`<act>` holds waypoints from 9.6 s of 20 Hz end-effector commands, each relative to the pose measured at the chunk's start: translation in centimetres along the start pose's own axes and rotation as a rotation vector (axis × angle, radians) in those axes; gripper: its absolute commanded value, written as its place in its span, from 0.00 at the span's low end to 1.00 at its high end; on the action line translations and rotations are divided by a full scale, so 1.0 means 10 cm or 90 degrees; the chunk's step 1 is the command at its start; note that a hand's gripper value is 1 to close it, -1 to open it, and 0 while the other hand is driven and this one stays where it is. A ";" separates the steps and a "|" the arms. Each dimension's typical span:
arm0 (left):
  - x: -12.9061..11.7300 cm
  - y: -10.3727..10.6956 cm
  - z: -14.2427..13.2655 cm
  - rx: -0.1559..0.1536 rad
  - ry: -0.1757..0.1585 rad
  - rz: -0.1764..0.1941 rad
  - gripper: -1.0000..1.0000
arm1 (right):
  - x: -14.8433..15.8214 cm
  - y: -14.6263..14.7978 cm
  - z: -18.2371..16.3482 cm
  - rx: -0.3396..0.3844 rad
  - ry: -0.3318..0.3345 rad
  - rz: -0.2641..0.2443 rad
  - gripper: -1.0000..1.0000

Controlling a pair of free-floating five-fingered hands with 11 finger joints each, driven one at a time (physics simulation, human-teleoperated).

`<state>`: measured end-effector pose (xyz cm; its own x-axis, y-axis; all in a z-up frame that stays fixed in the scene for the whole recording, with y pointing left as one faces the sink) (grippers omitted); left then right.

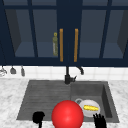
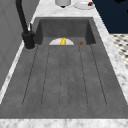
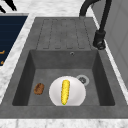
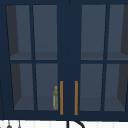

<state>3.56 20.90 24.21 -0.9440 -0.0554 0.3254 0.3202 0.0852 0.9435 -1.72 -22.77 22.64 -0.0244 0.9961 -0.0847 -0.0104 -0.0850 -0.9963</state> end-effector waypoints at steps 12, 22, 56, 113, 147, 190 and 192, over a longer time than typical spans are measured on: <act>0.20 0.56 -0.03 -0.021 -0.034 -0.014 0.00 | 0.00 0.00 0.00 -0.008 0.002 -0.006 0.50; 0.30 0.87 0.02 -0.066 -0.062 -0.060 0.00 | 0.00 0.01 0.00 -0.009 0.003 -0.008 0.50; 0.44 1.27 -0.17 -0.123 -0.030 -0.198 0.00 | 0.00 0.01 0.00 -0.010 0.003 -0.009 0.50; 0.54 2.08 -0.24 -0.162 -0.083 -0.407 0.00 | 0.00 0.01 0.00 -0.010 0.003 -0.009 0.50; 0.70 1.97 -0.62 -0.189 -0.088 -0.506 0.00 | 0.00 0.01 0.00 -0.010 0.003 -0.009 0.50; 0.71 1.87 -0.70 -0.233 -0.095 -0.592 0.00 | 0.00 0.01 0.00 -0.010 0.003 -0.009 0.50; 0.71 1.86 -0.72 -0.235 -0.096 -0.593 0.00 | 0.00 0.01 0.00 -0.010 0.003 -0.009 0.50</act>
<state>3.45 15.22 44.65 -0.8478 0.1141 -0.5179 -0.5300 -0.1468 0.8352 -1.69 -22.77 22.58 -0.0194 0.9973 -0.0703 0.0048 -0.0702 -0.9975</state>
